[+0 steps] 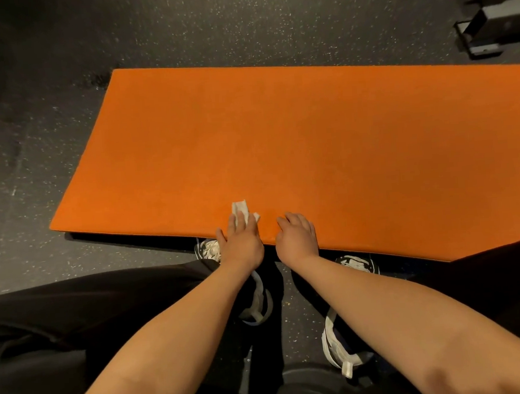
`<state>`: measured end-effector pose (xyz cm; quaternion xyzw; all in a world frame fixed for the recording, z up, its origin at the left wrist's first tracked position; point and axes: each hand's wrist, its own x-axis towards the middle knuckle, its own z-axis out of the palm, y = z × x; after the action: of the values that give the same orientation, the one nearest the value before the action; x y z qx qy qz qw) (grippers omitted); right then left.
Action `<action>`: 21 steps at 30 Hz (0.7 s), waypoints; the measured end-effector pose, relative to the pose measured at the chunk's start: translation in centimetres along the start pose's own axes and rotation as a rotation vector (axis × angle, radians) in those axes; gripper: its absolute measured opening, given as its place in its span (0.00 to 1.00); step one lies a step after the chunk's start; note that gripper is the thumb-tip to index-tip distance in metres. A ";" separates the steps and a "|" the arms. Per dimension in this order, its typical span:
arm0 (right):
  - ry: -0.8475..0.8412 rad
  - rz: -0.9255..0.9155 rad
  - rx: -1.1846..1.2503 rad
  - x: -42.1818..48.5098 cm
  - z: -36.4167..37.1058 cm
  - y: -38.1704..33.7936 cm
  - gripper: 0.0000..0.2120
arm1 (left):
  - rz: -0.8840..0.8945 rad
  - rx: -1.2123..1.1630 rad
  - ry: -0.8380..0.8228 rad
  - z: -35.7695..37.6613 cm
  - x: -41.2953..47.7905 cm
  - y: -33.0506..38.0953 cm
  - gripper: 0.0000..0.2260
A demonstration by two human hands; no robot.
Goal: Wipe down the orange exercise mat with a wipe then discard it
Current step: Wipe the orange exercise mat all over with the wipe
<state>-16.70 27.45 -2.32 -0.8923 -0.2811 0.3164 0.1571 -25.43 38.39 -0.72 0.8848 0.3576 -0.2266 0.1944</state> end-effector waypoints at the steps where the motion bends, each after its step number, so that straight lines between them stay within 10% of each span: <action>1: -0.011 -0.008 0.009 -0.1 0.0 0.1 0.23 | 0.045 -0.002 -0.016 0.4 -0.4 0.5 0.25; 10: 0.028 0.025 0.262 -0.4 -1.8 0.4 0.20 | 0.122 -0.217 -0.012 0.5 -0.5 1.2 0.31; 21: 0.066 0.144 0.661 -0.4 -4.4 -0.5 0.08 | 0.127 -0.566 0.083 -2.6 -0.9 5.4 0.05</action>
<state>-14.31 27.18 1.38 -0.8203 -0.0945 0.3719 0.4242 -21.41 35.62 2.91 0.8244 0.3582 -0.0688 0.4327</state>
